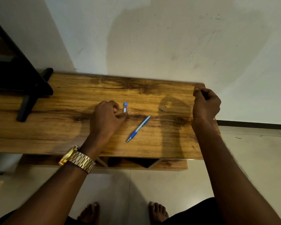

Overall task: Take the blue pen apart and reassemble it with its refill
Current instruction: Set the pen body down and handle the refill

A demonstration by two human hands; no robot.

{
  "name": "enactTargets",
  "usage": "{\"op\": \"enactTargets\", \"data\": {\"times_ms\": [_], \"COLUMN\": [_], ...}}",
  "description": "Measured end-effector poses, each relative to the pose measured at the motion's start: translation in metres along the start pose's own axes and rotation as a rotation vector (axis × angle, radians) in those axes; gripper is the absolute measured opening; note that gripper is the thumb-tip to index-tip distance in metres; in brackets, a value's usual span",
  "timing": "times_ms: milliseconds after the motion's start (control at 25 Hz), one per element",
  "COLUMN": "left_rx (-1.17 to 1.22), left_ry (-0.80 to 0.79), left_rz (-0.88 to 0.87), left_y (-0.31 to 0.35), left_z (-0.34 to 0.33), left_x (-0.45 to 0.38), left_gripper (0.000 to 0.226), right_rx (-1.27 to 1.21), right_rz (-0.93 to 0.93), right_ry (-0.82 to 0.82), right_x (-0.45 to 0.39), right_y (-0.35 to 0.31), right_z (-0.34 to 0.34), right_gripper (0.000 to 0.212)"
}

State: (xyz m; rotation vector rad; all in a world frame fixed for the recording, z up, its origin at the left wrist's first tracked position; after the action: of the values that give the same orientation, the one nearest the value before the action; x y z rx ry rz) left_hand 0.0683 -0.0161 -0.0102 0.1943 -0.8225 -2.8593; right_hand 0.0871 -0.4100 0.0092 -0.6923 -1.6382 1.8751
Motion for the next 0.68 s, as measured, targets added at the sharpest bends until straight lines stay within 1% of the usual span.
{"op": "enactTargets", "data": {"times_ms": [80, 160, 280, 400, 440, 480, 600, 680], "left_rx": [-0.091, -0.127, -0.055, 0.056, 0.124, 0.222, 0.579, 0.634], "left_ry": [0.009, 0.019, 0.022, -0.029, -0.061, -0.096, -0.182, -0.186], "left_rz": [-0.07, -0.089, -0.039, 0.013, 0.025, 0.03, 0.009, -0.052], "left_y": [0.012, 0.016, 0.008, -0.004, -0.006, -0.006, 0.006, 0.018], "left_z": [-0.002, -0.001, -0.001, -0.002, -0.003, -0.004, -0.005, -0.001], "left_x": [0.001, 0.0, -0.002, -0.004, -0.004, -0.004, 0.001, 0.004], "left_gripper": [0.033, 0.019, 0.011, 0.01, 0.01, 0.01, 0.012, 0.012], "right_rx": [-0.01, -0.021, -0.009, 0.021, 0.032, 0.038, 0.035, 0.031], "right_rz": [-0.018, -0.049, -0.107, -0.115, -0.089, -0.05, 0.074, 0.095], "right_ry": [-0.017, -0.028, -0.054, -0.118, -0.176, -0.269, -0.656, -0.835], "right_x": [0.0, 0.0, 0.002, 0.01, 0.017, 0.028, 0.078, 0.106], "right_y": [0.003, 0.007, 0.013, 0.012, 0.007, 0.001, -0.016, -0.017], "right_z": [0.0, 0.001, 0.001, -0.007, -0.016, -0.03, -0.083, -0.107], "right_gripper": [0.011, 0.009, 0.01, 0.013, 0.013, 0.013, 0.018, 0.022]}}
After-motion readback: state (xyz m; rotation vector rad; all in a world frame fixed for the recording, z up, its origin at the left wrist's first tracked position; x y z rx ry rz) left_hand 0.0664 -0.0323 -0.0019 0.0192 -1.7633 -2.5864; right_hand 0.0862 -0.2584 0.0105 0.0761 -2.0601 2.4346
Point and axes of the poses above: each hand's wrist, its own x-axis away from the middle knuckle, its own z-axis out of the back of the hand, y = z × x, the point moved 10 cm from there along -x, towards the middle knuckle, and after that the axes turned 6 degrees about -x, right-handed, at the moved point
